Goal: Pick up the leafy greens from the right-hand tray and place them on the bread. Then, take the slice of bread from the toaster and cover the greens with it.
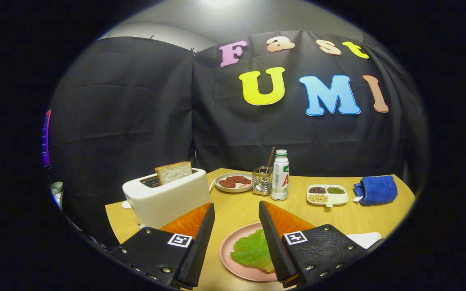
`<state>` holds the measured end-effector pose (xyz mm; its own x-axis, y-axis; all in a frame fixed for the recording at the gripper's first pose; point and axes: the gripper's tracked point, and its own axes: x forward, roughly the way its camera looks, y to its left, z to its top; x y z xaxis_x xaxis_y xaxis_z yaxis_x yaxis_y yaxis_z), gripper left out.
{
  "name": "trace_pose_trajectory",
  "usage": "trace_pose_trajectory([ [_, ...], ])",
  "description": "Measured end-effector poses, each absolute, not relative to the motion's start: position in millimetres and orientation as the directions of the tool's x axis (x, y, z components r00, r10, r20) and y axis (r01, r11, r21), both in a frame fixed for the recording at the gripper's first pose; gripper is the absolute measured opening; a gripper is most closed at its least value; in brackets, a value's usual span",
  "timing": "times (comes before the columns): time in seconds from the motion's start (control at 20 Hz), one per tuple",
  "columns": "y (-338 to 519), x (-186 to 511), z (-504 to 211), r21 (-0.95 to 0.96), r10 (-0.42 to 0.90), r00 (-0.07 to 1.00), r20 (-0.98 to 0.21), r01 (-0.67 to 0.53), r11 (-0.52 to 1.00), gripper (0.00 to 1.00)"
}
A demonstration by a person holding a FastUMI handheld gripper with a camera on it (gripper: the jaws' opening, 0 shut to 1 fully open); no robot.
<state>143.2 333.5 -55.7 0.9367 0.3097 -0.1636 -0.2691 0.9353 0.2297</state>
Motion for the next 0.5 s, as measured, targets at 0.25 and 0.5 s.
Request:
trace_pose_trajectory([
  [0.25,382.8,149.0,-46.1,0.264,0.345,0.930,-0.125,-0.304,0.915,0.67],
  [0.5,440.0,158.8,-26.6,0.191,0.398,0.913,-0.091,-0.376,0.907,0.68],
])
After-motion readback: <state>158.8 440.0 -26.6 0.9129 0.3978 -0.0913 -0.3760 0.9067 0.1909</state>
